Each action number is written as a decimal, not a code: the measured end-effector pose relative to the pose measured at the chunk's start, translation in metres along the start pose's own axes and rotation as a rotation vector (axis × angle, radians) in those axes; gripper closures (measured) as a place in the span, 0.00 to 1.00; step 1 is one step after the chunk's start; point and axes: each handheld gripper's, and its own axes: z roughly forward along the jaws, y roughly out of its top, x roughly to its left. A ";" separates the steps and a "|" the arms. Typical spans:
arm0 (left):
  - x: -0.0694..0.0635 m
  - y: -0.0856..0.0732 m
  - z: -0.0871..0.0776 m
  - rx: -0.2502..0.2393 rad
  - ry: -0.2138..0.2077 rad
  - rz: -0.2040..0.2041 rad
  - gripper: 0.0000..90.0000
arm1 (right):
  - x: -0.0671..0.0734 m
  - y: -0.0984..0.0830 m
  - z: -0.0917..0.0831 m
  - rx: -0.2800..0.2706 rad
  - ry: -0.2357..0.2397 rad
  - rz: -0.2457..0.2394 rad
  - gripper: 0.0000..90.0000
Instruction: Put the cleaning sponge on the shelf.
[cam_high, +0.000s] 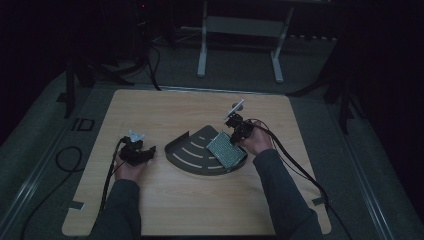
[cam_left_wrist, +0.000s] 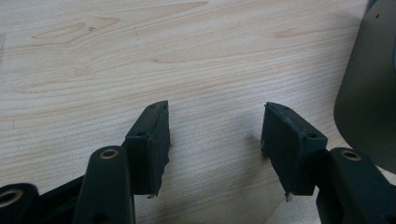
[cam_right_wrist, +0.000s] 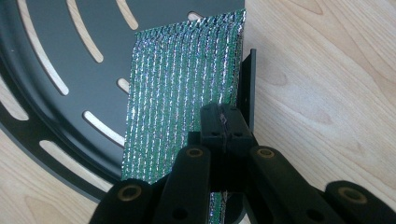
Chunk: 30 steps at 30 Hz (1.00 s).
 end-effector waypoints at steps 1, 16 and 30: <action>0.000 0.000 0.000 0.000 0.000 0.000 0.48 | 0.000 0.000 0.000 0.000 0.000 0.000 1.00; 0.000 0.000 0.000 0.000 -0.001 0.001 0.48 | 0.002 0.000 0.009 0.002 -0.034 -0.013 0.99; 0.000 0.000 0.000 0.000 -0.001 0.001 0.48 | 0.002 0.000 0.014 0.018 -0.066 -0.014 0.99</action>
